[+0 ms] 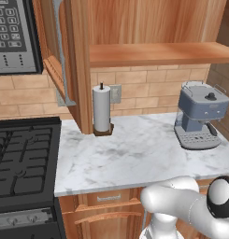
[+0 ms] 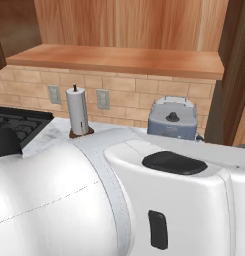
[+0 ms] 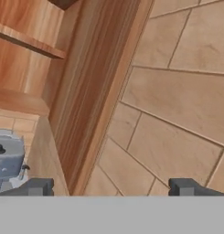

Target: Open the cabinet. Pick the soap dispenser and place it next to the sink. Then close the cabinet.

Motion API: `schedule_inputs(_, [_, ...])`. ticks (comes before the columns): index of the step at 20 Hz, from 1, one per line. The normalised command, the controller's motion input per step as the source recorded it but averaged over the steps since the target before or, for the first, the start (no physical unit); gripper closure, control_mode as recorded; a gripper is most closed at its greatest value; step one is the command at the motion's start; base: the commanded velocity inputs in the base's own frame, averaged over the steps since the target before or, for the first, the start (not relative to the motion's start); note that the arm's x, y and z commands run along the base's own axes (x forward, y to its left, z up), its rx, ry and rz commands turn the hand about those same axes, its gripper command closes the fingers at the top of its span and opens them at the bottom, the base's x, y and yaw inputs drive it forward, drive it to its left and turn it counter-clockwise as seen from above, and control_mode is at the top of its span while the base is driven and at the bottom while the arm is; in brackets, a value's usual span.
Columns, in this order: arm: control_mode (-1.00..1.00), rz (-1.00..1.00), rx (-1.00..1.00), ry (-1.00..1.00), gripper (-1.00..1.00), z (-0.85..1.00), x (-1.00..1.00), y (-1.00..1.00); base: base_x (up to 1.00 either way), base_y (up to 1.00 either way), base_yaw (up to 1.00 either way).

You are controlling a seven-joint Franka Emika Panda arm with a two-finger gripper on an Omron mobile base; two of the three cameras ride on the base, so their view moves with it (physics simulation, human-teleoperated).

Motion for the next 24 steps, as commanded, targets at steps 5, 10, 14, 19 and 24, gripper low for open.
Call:
schedule_inputs(5, [-1.0, 0.02, 0.1, -0.13, -1.0, 0.0, 0.19, -0.05, 0.0, 0.0, 0.0])
schedule_inputs(10, [-1.0, 0.0, 0.09, -0.19, -1.0, 0.0, 0.18, -0.03, 0.0, 0.0, 0.0])
schedule_inputs(14, [-1.0, 0.0, 0.05, -0.21, -1.0, 0.0, 0.16, -0.04, 0.0, 0.0, 0.0])
schedule_inputs(19, [-1.0, 0.0, 0.08, -0.08, -1.0, 0.05, 0.27, -0.08, 0.0, 0.0, 0.0])
schedule_inputs(24, [-1.0, -0.04, 0.1, -0.03, -1.0, 0.04, 0.37, -0.13, 0.0, 0.0, 0.0])
